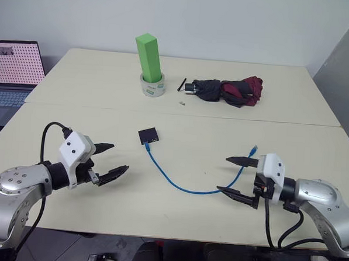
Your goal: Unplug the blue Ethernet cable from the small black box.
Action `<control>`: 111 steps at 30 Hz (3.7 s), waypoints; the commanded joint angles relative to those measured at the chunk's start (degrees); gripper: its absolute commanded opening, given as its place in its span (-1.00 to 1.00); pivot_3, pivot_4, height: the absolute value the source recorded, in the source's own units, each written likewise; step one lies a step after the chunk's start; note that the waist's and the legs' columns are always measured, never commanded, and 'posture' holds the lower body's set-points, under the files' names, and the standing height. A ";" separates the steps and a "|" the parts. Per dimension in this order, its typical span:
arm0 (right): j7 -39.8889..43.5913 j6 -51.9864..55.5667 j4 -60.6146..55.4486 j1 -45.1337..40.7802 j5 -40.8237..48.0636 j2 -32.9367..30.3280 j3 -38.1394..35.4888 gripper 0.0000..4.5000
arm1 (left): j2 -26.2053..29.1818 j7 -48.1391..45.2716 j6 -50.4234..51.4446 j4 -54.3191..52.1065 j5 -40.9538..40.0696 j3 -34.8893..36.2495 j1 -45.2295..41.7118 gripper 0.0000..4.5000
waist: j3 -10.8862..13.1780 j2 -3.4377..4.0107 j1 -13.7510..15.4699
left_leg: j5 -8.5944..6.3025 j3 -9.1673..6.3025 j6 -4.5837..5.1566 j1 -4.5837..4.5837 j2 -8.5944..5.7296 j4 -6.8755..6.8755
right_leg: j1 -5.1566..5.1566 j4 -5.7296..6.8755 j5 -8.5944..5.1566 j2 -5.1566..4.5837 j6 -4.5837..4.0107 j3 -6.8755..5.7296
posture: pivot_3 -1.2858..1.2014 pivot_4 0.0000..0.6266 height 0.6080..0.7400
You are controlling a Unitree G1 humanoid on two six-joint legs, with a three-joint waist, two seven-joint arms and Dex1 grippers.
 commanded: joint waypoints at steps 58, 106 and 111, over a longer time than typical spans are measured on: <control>-2.47 12.93 4.39 -4.78 -15.49 -2.88 5.93 -0.22 | 0.62 -10.14 -1.27 -0.18 -2.01 -8.25 -3.85 1.00 | -0.03 -0.04 0.96 | -0.02 -0.02 0.03 -0.04 -0.03 0.01 | -0.02 -0.02 0.00 -0.03 0.00 -0.05 | 0.03 -0.52 1.00; -18.47 -55.15 25.96 -26.69 -44.91 7.98 18.89 -0.94 | -13.24 -2.97 22.89 7.87 -24.09 -9.14 -21.23 1.00 | 0.04 0.04 -0.18 | 0.13 0.00 -0.22 -0.10 0.01 0.09 | -0.14 0.11 0.00 -0.01 0.00 -0.06 | 0.03 -0.52 1.00; -18.63 -55.88 26.23 -26.71 -45.18 8.47 18.53 -0.94 | -14.17 -3.60 23.27 8.24 -24.12 -9.64 -21.82 0.84 | 0.04 0.04 -0.17 | 0.13 0.01 -0.23 -0.10 0.00 0.10 | -0.13 0.10 0.00 -0.01 0.00 -0.05 | 0.03 -0.52 1.00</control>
